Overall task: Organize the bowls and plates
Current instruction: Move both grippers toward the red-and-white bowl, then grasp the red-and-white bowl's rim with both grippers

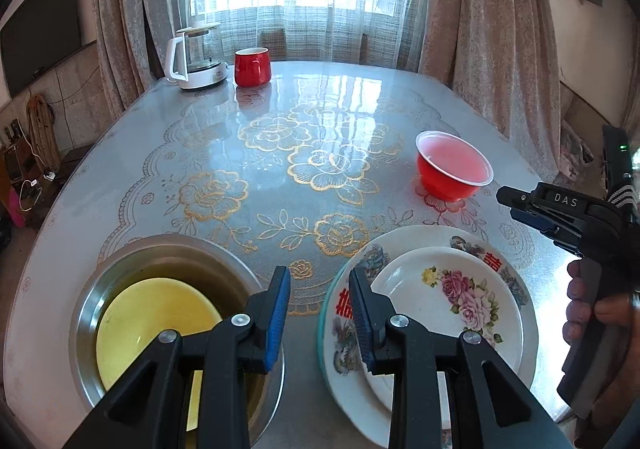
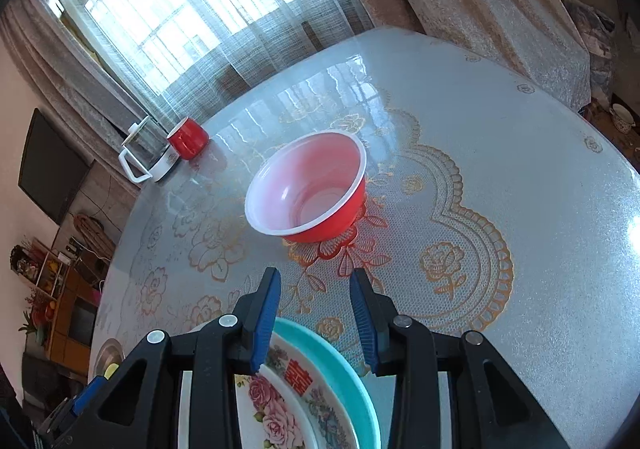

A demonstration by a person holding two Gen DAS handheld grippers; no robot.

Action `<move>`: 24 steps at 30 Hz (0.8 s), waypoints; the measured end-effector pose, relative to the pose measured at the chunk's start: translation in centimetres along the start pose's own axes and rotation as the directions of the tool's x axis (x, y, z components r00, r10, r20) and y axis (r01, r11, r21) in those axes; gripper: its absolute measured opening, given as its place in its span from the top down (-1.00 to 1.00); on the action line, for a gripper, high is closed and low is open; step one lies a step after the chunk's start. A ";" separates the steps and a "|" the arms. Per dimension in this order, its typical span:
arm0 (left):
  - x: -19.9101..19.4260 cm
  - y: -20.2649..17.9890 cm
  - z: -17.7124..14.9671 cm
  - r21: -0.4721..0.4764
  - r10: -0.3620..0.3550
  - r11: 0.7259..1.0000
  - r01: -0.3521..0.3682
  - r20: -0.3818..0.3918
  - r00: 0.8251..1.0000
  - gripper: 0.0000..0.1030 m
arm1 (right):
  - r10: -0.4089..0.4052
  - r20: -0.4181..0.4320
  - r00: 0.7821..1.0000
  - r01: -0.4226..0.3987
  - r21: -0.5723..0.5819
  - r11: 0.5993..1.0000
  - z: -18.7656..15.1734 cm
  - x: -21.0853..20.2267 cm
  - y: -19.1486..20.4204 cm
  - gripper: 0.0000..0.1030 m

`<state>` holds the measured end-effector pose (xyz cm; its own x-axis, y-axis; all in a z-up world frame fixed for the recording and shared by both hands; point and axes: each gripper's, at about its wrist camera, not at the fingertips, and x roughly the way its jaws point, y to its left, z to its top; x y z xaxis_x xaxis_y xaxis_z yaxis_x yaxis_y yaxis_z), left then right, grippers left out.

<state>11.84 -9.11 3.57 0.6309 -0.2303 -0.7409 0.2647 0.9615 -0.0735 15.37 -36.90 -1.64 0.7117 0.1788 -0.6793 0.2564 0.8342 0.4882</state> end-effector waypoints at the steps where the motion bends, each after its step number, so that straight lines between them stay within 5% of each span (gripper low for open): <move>1: 0.5 -0.4 0.5 0.001 -0.012 1.000 0.012 -0.007 1.000 0.40 | -0.006 0.004 1.000 0.006 0.008 1.000 0.5 0.2 -0.3 0.30; 12: 6.6 -5.2 6.8 -0.041 -0.192 0.981 0.190 -0.062 0.979 0.40 | -0.005 0.002 1.000 0.005 0.075 0.997 4.9 3.9 -2.5 0.30; 16: 9.6 -7.0 9.0 -0.097 -0.235 0.969 0.227 -0.080 0.969 0.26 | 0.001 -0.016 1.000 0.000 0.076 0.997 5.4 5.3 -2.8 0.30; 24: 15.0 -8.4 11.5 -0.192 -0.251 0.956 0.222 -0.138 0.958 0.24 | 0.025 -0.054 0.998 -0.021 0.072 0.997 5.7 7.2 -3.5 0.36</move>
<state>27.42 -22.39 0.78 0.4376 -0.4409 -0.7837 0.2535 0.8967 -0.3629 23.28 -41.54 -5.12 0.6817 0.2277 -0.6953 0.2878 0.7903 0.5409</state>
